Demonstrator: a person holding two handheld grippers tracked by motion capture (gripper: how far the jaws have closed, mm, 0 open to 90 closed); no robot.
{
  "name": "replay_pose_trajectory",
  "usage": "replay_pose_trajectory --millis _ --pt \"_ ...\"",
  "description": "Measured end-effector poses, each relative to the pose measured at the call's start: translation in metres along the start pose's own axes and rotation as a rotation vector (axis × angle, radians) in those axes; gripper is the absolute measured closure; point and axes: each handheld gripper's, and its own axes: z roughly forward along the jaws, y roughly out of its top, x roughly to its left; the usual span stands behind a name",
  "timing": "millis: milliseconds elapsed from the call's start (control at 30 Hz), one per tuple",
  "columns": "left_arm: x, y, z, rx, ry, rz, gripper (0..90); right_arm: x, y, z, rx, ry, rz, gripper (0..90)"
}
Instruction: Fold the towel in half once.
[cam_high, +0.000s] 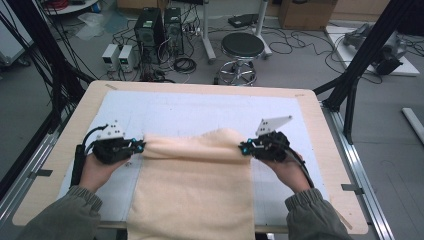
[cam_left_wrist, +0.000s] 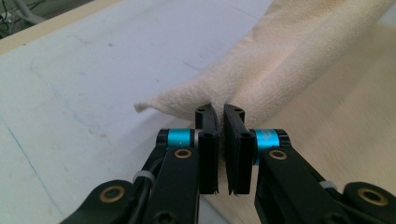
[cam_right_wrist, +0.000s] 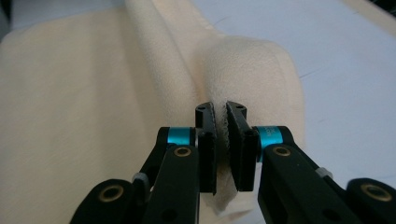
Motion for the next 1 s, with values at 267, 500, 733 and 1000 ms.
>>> replay_pose_trajectory --millis 267,500,733,1000 --pt "-0.027 -0.038 -0.02 0.101 -0.08 0.048 65.4 0.042 -0.039 0.003 0.042 0.12 0.007 67.4" --pt "-0.014 -0.014 -0.014 0.051 -0.04 0.024 53.8 0.024 -0.029 0.0 -0.032 0.024 0.026 54.8" --pt "-0.001 -0.011 0.028 0.105 -0.053 -0.023 49.8 0.004 -0.033 0.039 0.027 0.048 0.084 47.4" --pt "-0.001 -0.015 0.047 0.184 -0.06 0.005 62.6 0.007 -0.033 0.06 0.078 0.076 0.04 69.8"
